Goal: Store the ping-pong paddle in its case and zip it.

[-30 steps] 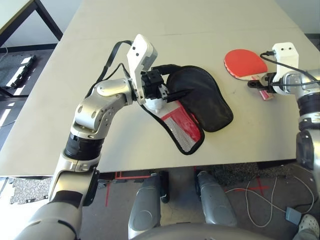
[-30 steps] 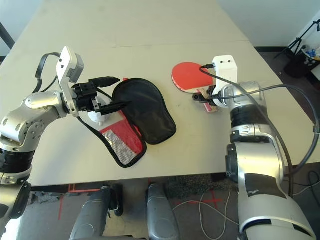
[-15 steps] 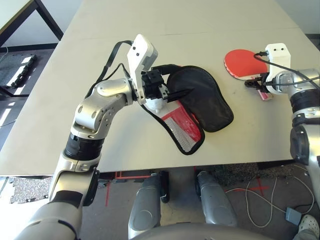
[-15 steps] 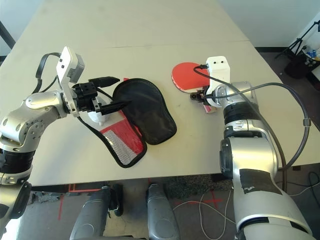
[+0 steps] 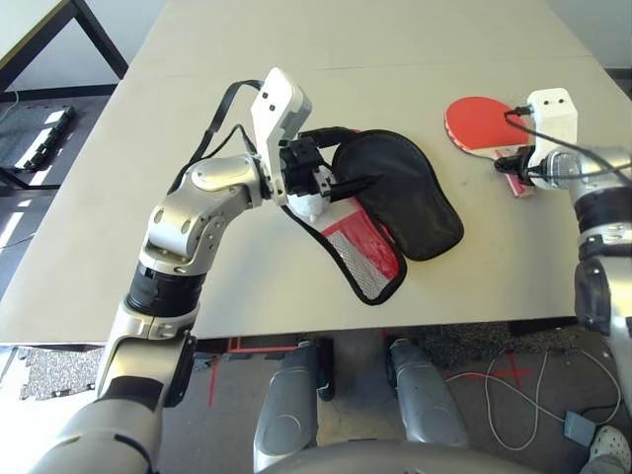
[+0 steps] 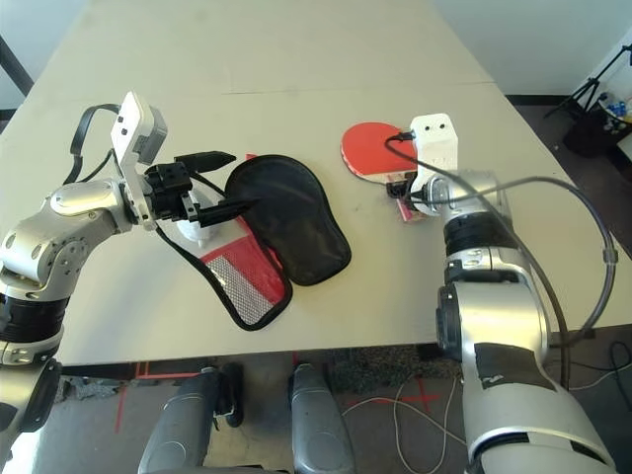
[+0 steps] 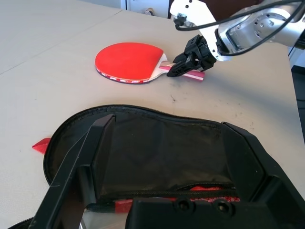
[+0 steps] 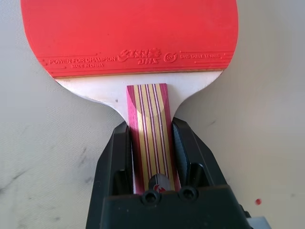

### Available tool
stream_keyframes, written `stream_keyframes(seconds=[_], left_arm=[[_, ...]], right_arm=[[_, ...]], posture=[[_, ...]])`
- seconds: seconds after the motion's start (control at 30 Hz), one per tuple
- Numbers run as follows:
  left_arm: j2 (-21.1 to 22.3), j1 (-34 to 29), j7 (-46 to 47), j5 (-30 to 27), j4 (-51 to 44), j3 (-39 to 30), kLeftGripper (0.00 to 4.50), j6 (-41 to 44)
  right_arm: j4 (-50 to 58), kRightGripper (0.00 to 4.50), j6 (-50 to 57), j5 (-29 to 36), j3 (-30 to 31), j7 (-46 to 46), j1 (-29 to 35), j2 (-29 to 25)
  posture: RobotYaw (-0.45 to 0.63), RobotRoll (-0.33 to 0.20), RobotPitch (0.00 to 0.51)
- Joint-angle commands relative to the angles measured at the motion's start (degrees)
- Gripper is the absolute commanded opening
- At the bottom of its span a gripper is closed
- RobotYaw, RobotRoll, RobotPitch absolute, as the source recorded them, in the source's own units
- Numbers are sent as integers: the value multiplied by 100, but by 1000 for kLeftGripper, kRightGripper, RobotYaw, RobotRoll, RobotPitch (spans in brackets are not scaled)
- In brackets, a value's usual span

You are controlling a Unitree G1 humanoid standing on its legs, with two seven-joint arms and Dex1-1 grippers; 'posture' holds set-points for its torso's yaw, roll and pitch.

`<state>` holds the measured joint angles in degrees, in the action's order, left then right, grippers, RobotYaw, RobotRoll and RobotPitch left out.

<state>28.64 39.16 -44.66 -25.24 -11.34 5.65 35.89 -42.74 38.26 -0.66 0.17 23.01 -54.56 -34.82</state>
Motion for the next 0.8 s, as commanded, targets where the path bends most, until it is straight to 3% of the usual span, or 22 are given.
stream_keyframes(seconds=[0.03, 0.47, 0.63, 0.8], left_arm=[[-5, -99, -39, 59, -11, 54, 4500, -43], [-16, -106, -70, 118, 2, 42, 4500, -16], [-33, -84, -85, 128, 26, 63, 4500, -16], [-45, -62, -107, 135, 56, 81, 4500, -12]], right_arm=[[667, 1223, -109, -31, -84, -35, 216, -85], [4438, 1219, 1989, 340, -180, -246, 1117, 590], [5721, 1217, 3022, 402, 16, -684, 1341, 1459], [6305, 1217, 3443, 309, 387, -1011, 1659, 2032]], posture=[[-62, 0, 213], [-70, 0, 225], [-76, 0, 233], [-83, 0, 238]])
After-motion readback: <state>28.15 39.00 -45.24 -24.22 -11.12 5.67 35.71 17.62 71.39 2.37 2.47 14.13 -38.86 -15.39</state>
